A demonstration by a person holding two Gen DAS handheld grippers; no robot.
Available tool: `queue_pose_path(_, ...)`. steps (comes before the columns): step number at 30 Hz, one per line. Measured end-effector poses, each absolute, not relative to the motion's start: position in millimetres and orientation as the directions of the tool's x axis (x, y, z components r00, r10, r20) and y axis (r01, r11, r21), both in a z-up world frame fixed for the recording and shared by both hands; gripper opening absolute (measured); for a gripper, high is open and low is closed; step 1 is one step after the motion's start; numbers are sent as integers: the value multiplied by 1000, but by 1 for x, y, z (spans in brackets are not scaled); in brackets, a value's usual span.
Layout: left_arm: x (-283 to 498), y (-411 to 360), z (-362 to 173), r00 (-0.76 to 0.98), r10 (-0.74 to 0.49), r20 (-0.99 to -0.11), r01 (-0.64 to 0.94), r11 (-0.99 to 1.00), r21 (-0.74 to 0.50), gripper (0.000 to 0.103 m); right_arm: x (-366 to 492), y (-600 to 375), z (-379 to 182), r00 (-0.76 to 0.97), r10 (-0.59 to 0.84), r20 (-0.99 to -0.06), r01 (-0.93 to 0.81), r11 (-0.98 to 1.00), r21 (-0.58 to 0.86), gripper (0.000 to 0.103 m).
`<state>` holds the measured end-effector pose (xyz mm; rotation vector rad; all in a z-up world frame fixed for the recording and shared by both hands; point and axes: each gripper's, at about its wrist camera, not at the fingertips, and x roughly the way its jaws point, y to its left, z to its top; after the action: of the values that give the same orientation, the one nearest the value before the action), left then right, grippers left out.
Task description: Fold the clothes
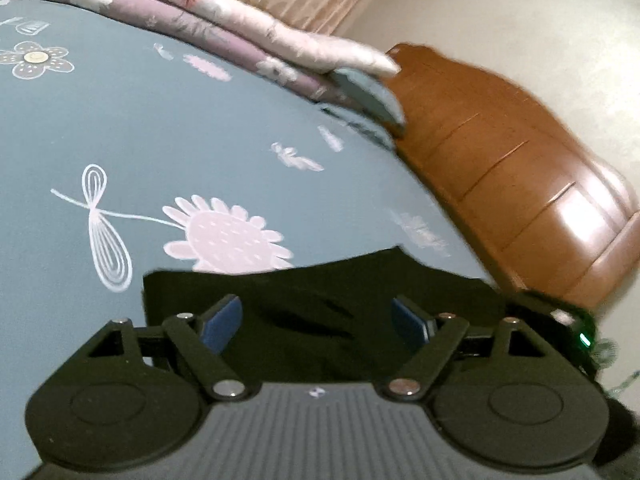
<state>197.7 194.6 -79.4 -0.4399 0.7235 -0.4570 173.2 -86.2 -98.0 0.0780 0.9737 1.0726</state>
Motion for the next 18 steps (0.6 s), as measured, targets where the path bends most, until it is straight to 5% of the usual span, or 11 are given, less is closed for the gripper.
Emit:
queue_pose_path(7,234,189,-125,635,-498,-591,168,836,-523,82,158,-89,-101,177,771,-612,-735,516,439,103)
queue_pose_path(18,228,179,-107,628,-452,-634,165,873,-459,82,143,-88,-85,238,742,-627,-748,551,369,103)
